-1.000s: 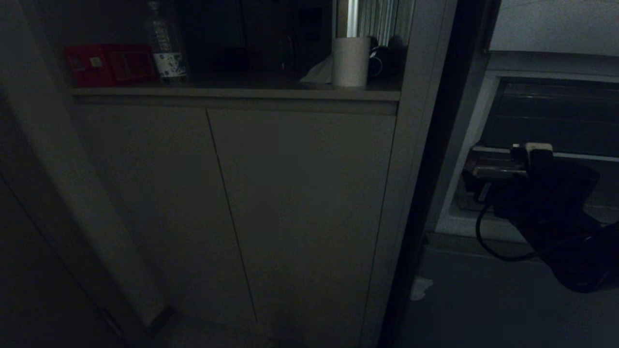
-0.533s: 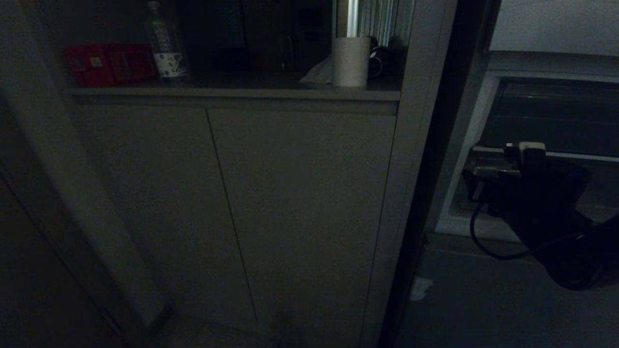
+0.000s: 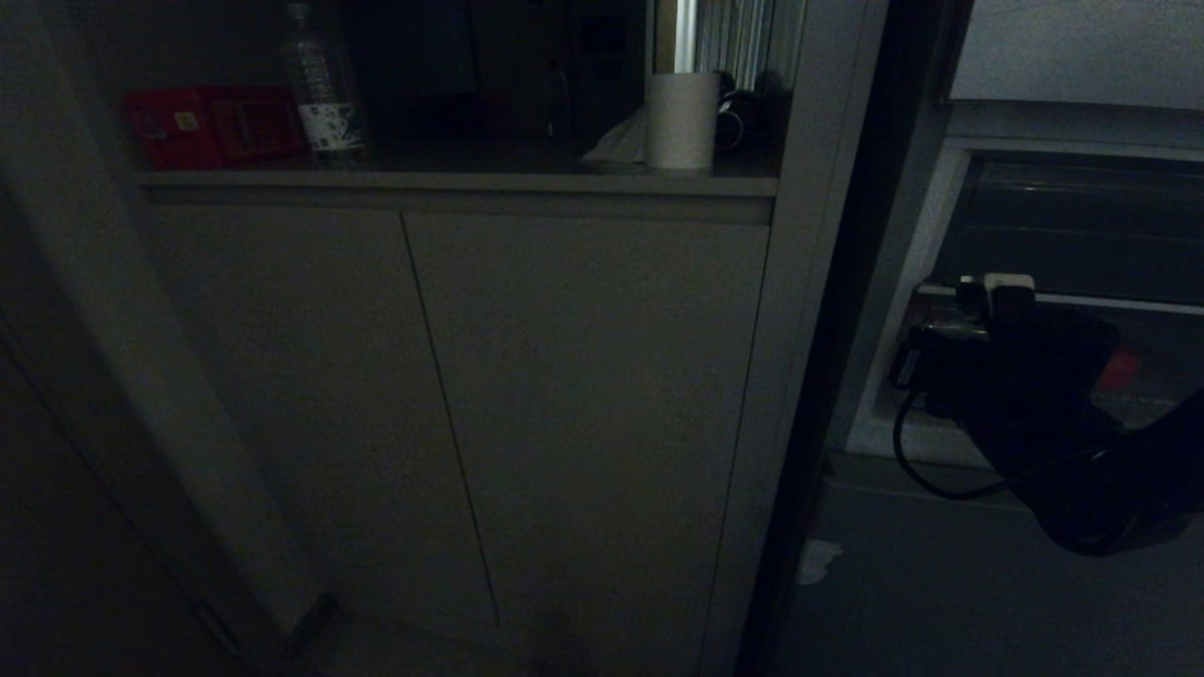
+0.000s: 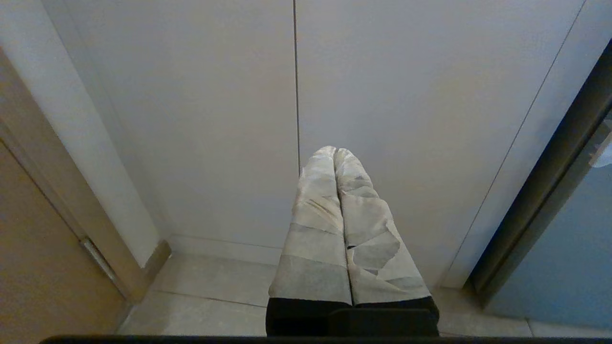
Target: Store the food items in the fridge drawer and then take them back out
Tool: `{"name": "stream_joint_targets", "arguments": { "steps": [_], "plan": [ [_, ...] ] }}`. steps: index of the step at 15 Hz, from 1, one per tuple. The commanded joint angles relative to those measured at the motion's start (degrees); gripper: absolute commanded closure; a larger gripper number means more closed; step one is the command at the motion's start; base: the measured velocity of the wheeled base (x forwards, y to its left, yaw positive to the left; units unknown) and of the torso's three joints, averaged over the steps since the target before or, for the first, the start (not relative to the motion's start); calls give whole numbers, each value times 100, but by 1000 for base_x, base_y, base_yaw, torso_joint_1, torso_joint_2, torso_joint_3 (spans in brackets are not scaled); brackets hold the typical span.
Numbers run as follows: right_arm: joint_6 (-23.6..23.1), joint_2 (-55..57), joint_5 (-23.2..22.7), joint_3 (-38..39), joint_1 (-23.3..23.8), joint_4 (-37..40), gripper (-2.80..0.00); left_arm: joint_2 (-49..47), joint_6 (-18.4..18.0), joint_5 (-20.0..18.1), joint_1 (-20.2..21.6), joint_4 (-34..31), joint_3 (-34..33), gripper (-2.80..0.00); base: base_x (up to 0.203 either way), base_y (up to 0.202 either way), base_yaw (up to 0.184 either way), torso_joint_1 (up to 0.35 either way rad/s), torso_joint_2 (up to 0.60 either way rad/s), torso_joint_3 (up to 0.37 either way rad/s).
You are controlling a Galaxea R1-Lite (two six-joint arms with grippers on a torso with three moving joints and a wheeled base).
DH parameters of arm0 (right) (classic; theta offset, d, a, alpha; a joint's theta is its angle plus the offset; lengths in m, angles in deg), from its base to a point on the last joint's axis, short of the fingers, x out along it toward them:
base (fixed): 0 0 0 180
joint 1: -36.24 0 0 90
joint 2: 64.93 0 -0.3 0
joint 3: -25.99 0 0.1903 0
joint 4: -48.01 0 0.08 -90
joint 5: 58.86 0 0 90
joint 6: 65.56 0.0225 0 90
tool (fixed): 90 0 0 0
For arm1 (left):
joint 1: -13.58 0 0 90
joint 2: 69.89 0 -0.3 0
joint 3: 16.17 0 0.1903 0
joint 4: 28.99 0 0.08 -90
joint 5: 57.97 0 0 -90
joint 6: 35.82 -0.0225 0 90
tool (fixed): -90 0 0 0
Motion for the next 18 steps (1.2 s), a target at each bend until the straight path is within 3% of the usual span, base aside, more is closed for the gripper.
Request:
{"name": "stream_joint_targets", "arguments": {
  "steps": [1, 9, 14, 18],
  "plan": [
    [7, -53, -3, 56, -10, -50, 0, 0, 0, -1, 1, -1, 0, 0, 0, 0, 0, 0, 0, 0],
    [591, -1312, -38, 1540, -28, -49, 0, -1, 0, -1, 1, 2, 0, 0, 0, 0, 0, 0, 0, 0],
    [605, -2056, -39, 2625, -377, -31, 0, 0, 0, -1, 1, 8, 0, 0, 0, 0, 0, 0, 0, 0],
    [654, -2320, -20, 3051, -467, -33, 0, -1, 0, -1, 1, -1, 0, 0, 0, 0, 0, 0, 0, 0]
  ]
}}
